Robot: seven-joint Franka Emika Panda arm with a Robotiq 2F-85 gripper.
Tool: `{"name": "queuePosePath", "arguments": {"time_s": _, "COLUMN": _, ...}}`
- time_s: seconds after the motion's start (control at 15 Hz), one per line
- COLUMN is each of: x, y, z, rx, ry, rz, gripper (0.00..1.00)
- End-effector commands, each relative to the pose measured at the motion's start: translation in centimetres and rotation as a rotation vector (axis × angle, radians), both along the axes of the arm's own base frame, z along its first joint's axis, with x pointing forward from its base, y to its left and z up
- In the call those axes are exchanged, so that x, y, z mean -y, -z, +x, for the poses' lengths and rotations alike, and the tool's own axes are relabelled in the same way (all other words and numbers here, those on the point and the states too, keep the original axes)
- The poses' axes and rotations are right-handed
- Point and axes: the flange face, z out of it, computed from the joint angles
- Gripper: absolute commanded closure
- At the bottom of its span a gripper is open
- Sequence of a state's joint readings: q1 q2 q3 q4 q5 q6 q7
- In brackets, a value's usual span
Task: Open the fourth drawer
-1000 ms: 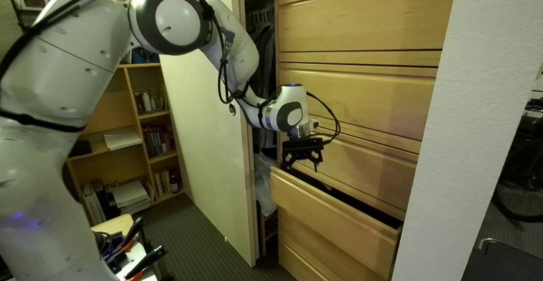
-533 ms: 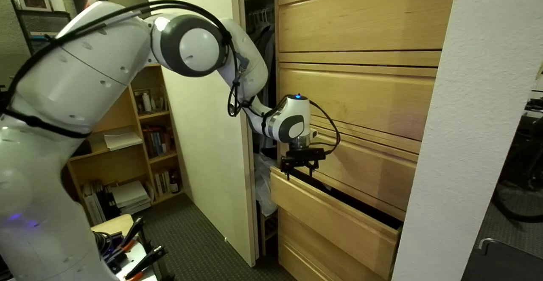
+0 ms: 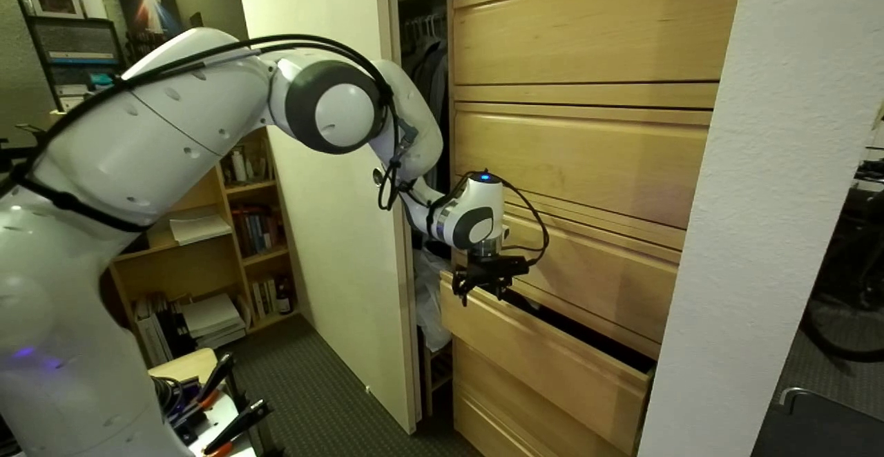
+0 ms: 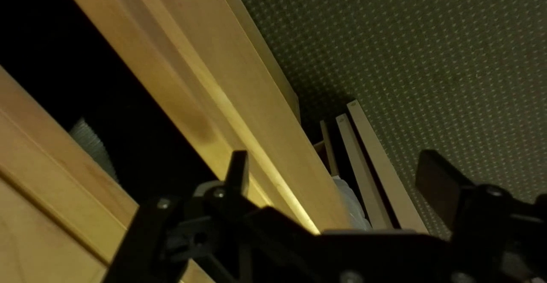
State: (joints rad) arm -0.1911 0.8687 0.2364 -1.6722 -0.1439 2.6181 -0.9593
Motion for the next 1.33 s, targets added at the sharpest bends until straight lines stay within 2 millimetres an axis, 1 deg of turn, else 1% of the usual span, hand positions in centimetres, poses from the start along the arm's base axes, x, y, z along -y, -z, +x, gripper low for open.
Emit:
{"name": "queuePosePath", "arguments": {"time_s": 0.0, "x": -0.04, "y": 0.21, "z": 0.27, "rx": 0.034, "ry": -0.061, "rz": 0.013, "gripper": 0.0}}
{"name": "queuePosePath", "arguments": {"time_s": 0.13, "x": -0.21, "y": 0.19, "z": 0.19, "rx": 0.008, "ry": -0.031, "rz": 0.0, "gripper": 0.0}}
{"name": "queuePosePath", "arguments": {"time_s": 1.27, "x": -0.34, "y": 0.14, "z": 0.25, "rx": 0.011, "ry": -0.034, "rz": 0.002, "gripper": 0.0}}
